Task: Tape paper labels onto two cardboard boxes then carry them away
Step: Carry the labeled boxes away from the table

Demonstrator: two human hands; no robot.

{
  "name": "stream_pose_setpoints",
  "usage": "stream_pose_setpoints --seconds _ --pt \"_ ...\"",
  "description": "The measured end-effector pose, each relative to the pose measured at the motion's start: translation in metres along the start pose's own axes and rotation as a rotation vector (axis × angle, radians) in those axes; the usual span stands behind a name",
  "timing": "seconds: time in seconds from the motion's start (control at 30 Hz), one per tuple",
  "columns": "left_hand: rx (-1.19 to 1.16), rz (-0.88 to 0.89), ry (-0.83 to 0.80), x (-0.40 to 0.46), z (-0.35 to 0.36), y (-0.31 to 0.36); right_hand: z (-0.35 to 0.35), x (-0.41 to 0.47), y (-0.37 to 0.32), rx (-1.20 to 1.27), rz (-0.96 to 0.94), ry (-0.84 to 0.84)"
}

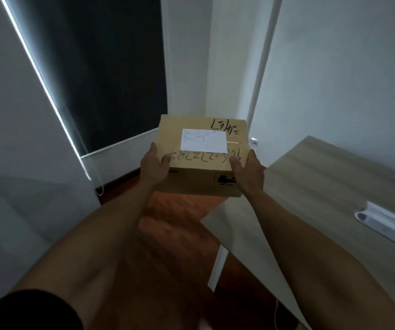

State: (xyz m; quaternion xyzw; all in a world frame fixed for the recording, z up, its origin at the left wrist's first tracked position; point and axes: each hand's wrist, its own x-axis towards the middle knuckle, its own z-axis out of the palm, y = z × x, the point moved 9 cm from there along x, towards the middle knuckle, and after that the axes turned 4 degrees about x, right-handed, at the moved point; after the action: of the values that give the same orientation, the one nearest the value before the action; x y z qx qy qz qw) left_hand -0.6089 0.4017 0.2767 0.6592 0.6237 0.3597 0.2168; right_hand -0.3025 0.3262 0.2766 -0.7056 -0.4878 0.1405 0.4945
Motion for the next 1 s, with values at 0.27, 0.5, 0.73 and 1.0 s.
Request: stream_pose_setpoints --seconds 0.27,0.5,0.73,1.0 --pt "0.022 -0.154 0.212 -0.038 -0.185 -0.137 0.17 -0.061 -0.133 0.067 -0.175 -0.256" --pt "0.109 -0.265 0.364 -0.083 -0.354 -0.252 0.314 -0.157 -0.26 0.102 -0.289 -0.382" --pt "0.223 -0.365 0.453 -0.126 -0.493 -0.36 0.438 -0.258 -0.355 0.178 -0.323 -0.51" --pt "0.215 -0.481 0.527 -0.172 -0.583 -0.442 0.534 -0.341 -0.417 0.187 -0.309 -0.666"
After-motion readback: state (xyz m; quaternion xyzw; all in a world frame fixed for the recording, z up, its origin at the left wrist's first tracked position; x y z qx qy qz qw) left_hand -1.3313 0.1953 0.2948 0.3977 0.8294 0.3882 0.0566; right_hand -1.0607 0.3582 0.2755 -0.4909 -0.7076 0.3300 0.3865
